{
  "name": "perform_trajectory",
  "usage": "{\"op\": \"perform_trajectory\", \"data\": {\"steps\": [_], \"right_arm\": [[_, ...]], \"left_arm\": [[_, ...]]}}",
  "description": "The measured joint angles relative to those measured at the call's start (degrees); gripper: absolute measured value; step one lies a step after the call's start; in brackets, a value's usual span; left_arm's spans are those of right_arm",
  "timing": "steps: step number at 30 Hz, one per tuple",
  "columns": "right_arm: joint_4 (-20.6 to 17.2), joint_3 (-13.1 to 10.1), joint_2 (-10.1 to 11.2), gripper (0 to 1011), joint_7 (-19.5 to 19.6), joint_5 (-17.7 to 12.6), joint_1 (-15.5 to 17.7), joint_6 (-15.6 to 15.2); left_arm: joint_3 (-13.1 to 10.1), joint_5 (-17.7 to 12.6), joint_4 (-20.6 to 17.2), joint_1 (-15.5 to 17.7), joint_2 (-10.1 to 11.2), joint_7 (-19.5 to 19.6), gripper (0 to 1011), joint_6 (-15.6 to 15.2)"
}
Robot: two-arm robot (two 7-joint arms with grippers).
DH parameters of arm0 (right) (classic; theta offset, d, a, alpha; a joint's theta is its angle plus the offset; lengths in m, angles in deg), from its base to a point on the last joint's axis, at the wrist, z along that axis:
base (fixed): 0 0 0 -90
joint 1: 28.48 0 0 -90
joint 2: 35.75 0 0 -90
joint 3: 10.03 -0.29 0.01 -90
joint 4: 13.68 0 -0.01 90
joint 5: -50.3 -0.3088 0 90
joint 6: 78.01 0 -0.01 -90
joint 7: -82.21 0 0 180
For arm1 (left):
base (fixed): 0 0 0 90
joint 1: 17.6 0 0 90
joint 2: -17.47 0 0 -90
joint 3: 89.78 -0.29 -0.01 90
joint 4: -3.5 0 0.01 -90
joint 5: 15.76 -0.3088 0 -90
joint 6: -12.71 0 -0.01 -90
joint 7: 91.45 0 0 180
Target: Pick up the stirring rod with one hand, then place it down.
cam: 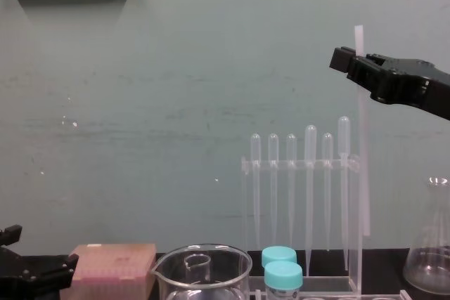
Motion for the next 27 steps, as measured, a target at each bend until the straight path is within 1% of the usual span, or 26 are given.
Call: {"op": "perform_trajectory", "data": {"steps": [27], "right_arm": [[0.59, 0.60, 0.24, 78, -0.77, -0.28, -0.26, 0.03]], "left_arm": [[0.00, 0.00, 0.00, 0.00, 0.00, 0.00, 1000, 0.00]]}}
